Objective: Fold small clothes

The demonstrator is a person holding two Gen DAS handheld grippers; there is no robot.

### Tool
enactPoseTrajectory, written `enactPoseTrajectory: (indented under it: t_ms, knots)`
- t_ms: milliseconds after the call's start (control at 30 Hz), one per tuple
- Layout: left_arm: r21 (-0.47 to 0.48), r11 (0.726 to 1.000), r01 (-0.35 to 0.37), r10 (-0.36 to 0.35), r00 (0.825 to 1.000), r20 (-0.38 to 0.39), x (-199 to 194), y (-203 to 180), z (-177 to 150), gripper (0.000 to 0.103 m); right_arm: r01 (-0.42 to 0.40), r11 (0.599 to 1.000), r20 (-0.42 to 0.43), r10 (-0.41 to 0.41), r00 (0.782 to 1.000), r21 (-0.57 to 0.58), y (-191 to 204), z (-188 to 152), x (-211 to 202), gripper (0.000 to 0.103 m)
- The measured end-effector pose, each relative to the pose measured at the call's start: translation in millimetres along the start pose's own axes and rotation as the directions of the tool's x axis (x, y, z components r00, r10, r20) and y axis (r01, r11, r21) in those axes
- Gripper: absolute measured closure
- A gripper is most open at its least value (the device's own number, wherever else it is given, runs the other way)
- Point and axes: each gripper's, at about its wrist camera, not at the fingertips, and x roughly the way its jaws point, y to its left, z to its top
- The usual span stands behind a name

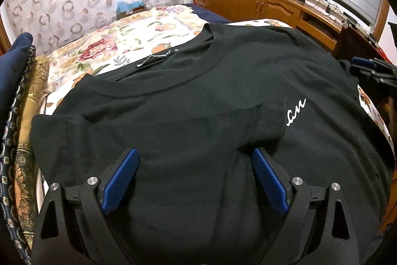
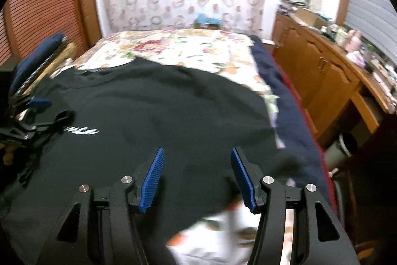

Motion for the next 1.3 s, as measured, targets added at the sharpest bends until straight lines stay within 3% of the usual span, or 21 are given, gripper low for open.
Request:
enactPoseTrajectory:
  t_ms: [67,267,700,800,867,933,1067,1300]
  knots:
    - [-0.002,1.000,0.001,-0.001,1.000,-0.006,1.9,-1.2,-0.9,0.000,0.024,0.999,-0.002,-0.024,1.000,0.029,-12.1,-0.5,1.8,0.045]
    - [0.001,1.000,-0.007,0.007,1.000,-0.002,3.9,-2.8,-1.7,0.000,0.048,0.992,-0.027,-0.045,0.999,0.115,-36.2,2.3,17.5,0.045]
    - [0.000,1.000,-0.007,0.007,1.000,0.000,4.1,-2.2,-1.5,0.000,-0.045,0.959,-0.094,0.074,0.993,0.281,-68.0,4.1,33.5,0.045]
    - [0.000,1.000,-0.007,0.007,1.000,0.000,4.0,-2.4,-1.3,0.000,-0.072,0.956,-0.088,0.101,0.991,0.285,-69.8,7.1,30.1,0.066]
    - [0.003,1.000,-0.005,0.005,1.000,0.002,2.6,-2.4,-2.3,0.000,-0.043,0.968,-0.084,0.066,0.994,0.249,-66.7,9.7,25.4,0.083]
    - [0.007,1.000,-0.004,0.004,1.000,0.005,1.4,-2.4,-3.5,0.000,-0.025,0.978,-0.073,0.041,0.997,0.209,-61.8,13.2,19.8,0.090]
    - [0.017,1.000,-0.006,0.006,1.000,0.029,-3.9,-3.4,-5.9,0.000,-0.009,0.988,-0.012,0.011,1.000,0.152,-44.7,23.5,-3.0,0.092]
    - [-0.012,1.000,0.014,-0.012,0.995,0.094,-20.0,7.5,-10.3,0.000,-0.064,0.997,0.073,0.061,0.995,0.038,5.1,35.8,-38.8,0.092]
